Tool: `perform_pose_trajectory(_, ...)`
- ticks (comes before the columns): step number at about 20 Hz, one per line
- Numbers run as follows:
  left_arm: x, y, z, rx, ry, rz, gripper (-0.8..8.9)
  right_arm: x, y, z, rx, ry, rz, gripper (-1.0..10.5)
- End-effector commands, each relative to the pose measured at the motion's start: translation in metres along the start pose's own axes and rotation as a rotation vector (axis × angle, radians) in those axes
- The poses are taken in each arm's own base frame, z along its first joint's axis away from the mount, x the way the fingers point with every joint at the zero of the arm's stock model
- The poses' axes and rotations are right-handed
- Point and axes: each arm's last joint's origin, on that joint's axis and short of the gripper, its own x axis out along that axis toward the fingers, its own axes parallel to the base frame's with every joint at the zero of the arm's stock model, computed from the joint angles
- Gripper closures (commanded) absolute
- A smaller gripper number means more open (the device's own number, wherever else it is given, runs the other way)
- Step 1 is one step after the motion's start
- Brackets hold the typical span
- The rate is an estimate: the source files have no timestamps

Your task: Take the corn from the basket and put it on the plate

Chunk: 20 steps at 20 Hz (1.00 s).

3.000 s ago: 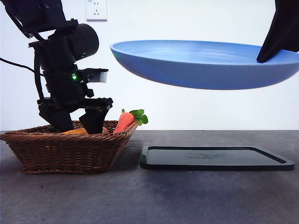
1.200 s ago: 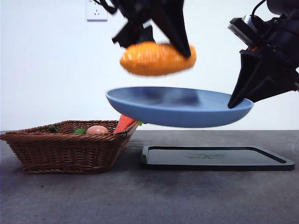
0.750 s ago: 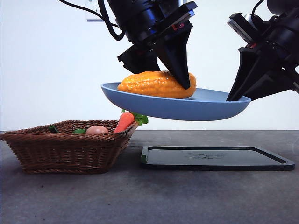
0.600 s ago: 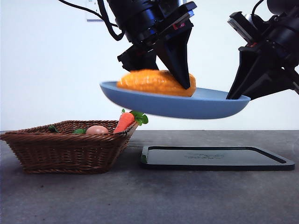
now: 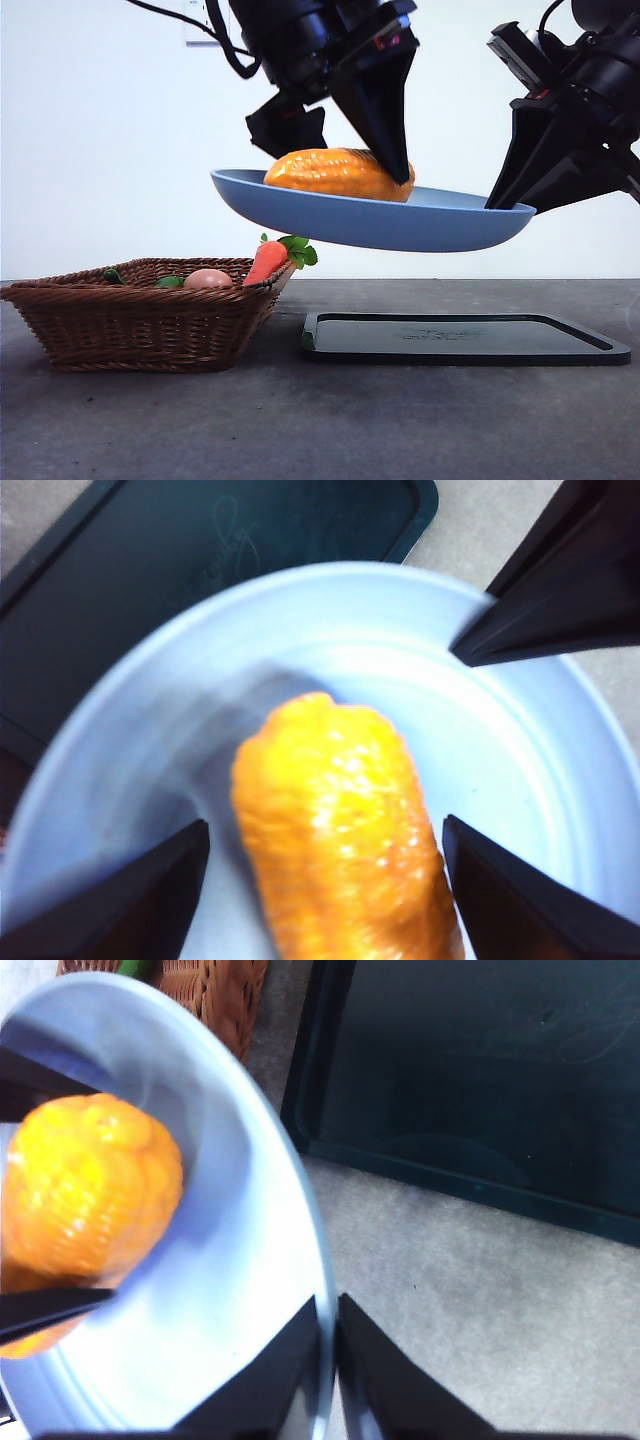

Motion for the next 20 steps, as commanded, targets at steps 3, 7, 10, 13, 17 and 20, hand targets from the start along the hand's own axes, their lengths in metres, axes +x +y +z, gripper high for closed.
perform_pose_trajectory(3, -0.017, -0.004, 0.020, 0.019, -0.043, 0.003, 4.31, -0.001, 0.003, 0.003, 0.018, 0.009, 0.002, 9.4)
perform_pose_trajectory(7, -0.042, -0.006, 0.033, 0.028, -0.072, 0.010, 4.31, -0.001, 0.001, 0.002, 0.027, 0.009, -0.032, 9.4)
perform_pose_trajectory(10, -0.067, 0.000, 0.041, 0.016, -0.099, 0.028, 4.31, -0.004, -0.004, 0.002, 0.049, 0.004, -0.062, 9.4)
perform_pose_trajectory(13, -0.091, 0.011, 0.044, -0.013, -0.118, 0.055, 4.32, -0.010, -0.012, 0.005, 0.075, -0.021, -0.078, 9.4)
perform_pose_trajectory(17, -0.116, 0.026, 0.044, -0.055, -0.133, 0.087, 4.32, -0.020, -0.027, 0.015, 0.105, -0.091, -0.114, 9.4)
perform_pose_trajectory(20, -0.126, 0.031, 0.043, -0.068, -0.157, 0.093, 4.32, -0.024, -0.041, 0.036, 0.125, -0.122, -0.160, 9.4)
